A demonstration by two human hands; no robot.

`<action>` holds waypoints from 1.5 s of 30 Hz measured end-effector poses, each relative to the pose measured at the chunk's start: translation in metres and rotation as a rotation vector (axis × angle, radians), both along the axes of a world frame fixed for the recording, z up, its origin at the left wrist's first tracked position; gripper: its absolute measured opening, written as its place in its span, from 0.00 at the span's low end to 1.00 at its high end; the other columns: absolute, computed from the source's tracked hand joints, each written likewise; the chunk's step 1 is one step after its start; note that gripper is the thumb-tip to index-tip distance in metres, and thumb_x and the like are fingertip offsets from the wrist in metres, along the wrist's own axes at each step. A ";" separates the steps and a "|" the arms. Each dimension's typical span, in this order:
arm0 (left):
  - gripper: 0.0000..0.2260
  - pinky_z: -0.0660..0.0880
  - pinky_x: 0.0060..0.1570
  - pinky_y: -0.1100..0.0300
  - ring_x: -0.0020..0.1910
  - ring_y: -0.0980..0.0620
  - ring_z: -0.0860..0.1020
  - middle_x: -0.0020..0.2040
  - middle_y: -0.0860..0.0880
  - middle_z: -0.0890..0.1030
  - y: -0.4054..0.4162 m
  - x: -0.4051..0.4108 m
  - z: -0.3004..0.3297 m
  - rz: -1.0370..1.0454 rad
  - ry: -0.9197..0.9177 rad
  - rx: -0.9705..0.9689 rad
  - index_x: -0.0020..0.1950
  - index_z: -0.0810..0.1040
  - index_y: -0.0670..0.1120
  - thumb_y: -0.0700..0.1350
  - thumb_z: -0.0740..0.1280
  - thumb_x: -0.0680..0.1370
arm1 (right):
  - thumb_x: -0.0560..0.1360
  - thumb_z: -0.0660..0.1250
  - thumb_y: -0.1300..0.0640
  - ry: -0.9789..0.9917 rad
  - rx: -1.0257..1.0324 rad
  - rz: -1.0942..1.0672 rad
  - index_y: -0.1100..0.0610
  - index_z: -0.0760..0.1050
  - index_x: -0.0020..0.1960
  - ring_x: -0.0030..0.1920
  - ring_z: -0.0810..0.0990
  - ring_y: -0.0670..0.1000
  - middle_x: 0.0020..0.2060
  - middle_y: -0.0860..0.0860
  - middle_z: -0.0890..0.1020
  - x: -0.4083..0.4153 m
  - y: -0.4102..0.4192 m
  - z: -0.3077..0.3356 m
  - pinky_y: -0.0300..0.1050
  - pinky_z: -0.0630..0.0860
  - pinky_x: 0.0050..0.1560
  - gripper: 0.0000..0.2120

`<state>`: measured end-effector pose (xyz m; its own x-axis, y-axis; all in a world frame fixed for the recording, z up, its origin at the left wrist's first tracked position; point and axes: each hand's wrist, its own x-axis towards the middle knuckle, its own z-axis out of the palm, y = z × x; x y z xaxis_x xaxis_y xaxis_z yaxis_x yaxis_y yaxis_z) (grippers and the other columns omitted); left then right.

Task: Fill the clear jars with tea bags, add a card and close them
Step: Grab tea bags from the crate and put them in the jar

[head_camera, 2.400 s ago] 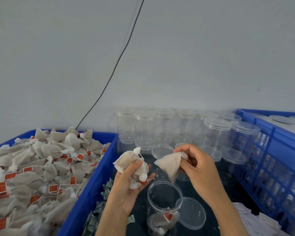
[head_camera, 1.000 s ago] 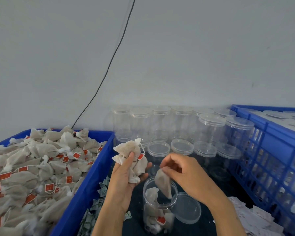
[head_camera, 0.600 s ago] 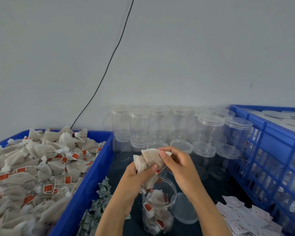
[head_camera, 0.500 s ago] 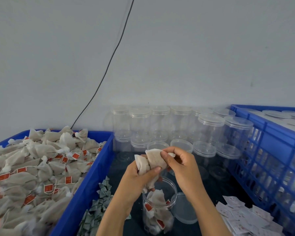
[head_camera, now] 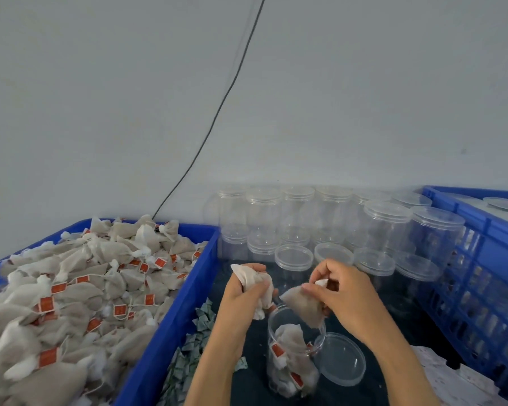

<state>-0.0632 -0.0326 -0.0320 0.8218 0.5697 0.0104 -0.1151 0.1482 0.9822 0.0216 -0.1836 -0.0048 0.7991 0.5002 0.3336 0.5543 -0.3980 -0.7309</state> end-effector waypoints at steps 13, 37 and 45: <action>0.10 0.71 0.33 0.59 0.36 0.49 0.74 0.39 0.45 0.77 0.055 -0.038 0.019 0.437 -0.035 0.044 0.47 0.76 0.44 0.41 0.57 0.82 | 0.77 0.68 0.59 -0.107 -0.099 0.207 0.48 0.76 0.42 0.40 0.79 0.40 0.37 0.42 0.81 -0.030 0.051 0.012 0.36 0.74 0.45 0.07; 0.15 0.73 0.60 0.58 0.62 0.51 0.74 0.63 0.50 0.76 0.053 -0.016 -0.085 0.061 0.577 1.209 0.65 0.76 0.49 0.38 0.64 0.79 | 0.77 0.65 0.66 0.115 0.373 0.114 0.58 0.80 0.44 0.36 0.82 0.47 0.35 0.52 0.83 -0.037 -0.030 -0.016 0.37 0.79 0.41 0.07; 0.04 0.74 0.54 0.59 0.52 0.54 0.77 0.50 0.54 0.80 0.053 -0.005 -0.098 0.170 0.619 1.302 0.50 0.79 0.53 0.48 0.70 0.76 | 0.77 0.64 0.70 0.236 0.562 -0.087 0.63 0.79 0.44 0.34 0.80 0.50 0.33 0.57 0.82 -0.020 -0.057 -0.043 0.38 0.79 0.36 0.07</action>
<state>-0.0684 0.0199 -0.1305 0.8112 0.5228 0.2620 0.4442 -0.8423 0.3054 0.0015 -0.2407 -0.0479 0.9135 0.2289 0.3362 0.3347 0.0469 -0.9412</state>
